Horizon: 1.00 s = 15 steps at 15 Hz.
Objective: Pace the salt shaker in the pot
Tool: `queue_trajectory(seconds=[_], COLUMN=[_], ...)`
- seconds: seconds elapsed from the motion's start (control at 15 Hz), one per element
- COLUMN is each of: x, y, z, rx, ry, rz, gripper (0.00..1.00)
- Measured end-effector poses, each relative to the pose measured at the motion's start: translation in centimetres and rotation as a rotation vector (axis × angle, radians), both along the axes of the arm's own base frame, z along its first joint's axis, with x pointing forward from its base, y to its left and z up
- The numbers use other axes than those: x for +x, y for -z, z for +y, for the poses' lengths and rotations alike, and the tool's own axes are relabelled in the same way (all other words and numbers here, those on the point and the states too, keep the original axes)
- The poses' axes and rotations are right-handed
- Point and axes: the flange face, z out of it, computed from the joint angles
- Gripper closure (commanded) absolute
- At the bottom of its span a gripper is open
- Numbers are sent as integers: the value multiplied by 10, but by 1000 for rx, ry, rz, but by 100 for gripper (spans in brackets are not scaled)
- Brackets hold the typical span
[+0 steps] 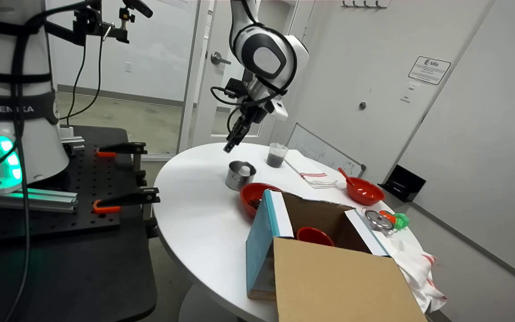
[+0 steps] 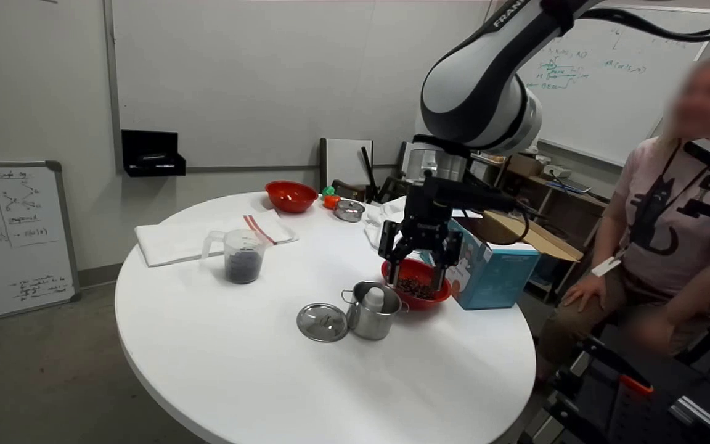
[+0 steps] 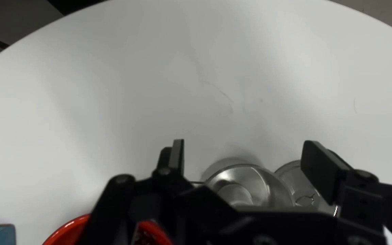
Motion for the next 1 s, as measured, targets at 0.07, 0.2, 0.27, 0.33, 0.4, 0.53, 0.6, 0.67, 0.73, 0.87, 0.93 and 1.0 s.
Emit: queue_trajectory(seconds=[0.07, 0.2, 0.27, 0.33, 0.4, 0.53, 0.6, 0.67, 0.73, 0.87, 0.93, 1.0], x=[-5, -14, -18, -22, -25, -30, -33, -35, -36, -35, -34, -33], y=[-10, -27, -34, -39, -44, -52, -54, -56, -58, -63, -66, -67], z=[0, -2, -2, -3, -4, -5, -6, -6, -6, -6, -6, -5], rx=[-11, -37, -51, -65, -78, -100, -105, -108, -110, -115, -113, -110], ry=[-28, -82, -114, -152, -191, -274, -315, -356, -393, -445, -463, -481], rz=[-12, -35, -45, -51, -58, -65, -65, -68, -73, -92, -106, -122], gripper=[0, 0, 0, 0, 0, 0, 0, 0, 0, 0, 0, 0])
